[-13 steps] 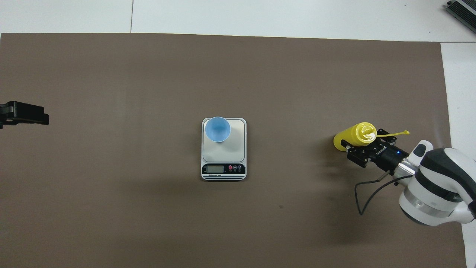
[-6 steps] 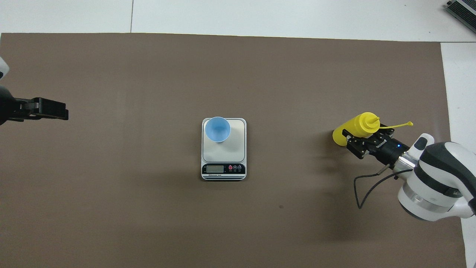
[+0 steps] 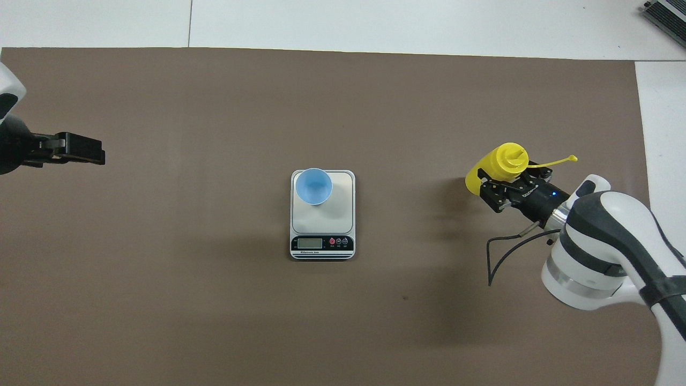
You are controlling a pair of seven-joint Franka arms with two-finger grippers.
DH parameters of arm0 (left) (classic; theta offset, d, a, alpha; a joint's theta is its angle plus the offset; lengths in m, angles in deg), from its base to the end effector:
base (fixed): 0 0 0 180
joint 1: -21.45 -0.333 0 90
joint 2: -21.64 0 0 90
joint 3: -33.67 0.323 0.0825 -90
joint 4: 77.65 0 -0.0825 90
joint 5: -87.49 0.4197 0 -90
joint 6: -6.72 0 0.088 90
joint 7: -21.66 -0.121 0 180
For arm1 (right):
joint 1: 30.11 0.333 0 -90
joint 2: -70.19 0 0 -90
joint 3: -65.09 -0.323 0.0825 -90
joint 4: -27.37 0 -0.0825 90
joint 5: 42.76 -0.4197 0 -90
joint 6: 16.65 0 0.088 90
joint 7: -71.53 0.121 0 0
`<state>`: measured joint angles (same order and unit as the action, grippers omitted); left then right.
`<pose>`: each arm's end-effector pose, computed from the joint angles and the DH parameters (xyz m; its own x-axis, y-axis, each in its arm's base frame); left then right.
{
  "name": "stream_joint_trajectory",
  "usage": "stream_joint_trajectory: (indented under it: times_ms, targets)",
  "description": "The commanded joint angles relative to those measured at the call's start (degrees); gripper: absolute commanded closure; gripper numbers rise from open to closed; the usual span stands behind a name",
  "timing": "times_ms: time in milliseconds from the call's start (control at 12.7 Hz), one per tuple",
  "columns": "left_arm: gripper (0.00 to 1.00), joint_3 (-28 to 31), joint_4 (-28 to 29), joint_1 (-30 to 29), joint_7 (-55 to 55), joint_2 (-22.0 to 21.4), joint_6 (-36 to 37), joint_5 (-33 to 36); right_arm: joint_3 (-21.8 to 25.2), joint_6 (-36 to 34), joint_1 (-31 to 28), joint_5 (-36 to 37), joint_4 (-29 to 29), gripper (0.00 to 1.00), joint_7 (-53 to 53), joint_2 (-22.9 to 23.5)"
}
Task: Pour seasoning into cup on scale with both arms
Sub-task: 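Lift the yellow bottle and carry it toward the cup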
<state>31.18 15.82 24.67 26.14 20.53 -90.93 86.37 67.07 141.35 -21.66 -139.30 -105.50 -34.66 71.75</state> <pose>0.5946 -0.0618 0.6103 0.9957 -0.0185 0.0904 -0.0210 -0.9994 0.0258 0.5501 0.0261 0.3142 0.5933 0.2164 0.7753 0.4807 -0.8679 -0.1256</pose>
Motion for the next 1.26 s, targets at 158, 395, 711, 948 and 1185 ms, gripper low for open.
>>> stream_joint_trajectory:
  times_ms: [158,395,711,948,1185]
  targets:
    - [0.00,0.29,0.66,0.04,-0.17,-0.21,0.17,0.33,-0.31,2.58,1.04,11.95,2.69,0.83,9.21,-0.16]
    - [0.00,0.38,0.75,-0.32,-0.43,-0.29,0.70,0.68,-0.31,2.23,1.12,21.18,3.66,0.82,16.95,-0.16]
    - [0.00,0.47,1.81,-0.23,-0.26,-0.56,0.79,2.77,-0.40,1.97,2.79,32.78,5.68,0.82,26.97,0.28]
    - [0.00,0.47,2.60,-0.32,-0.26,-1.09,1.31,3.40,-0.31,1.79,4.81,43.40,6.56,0.82,35.49,0.45]
    - [0.00,0.38,2.78,-0.32,-0.17,-1.52,3.25,3.40,-0.31,0.48,6.57,57.90,7.00,0.82,44.10,0.54]
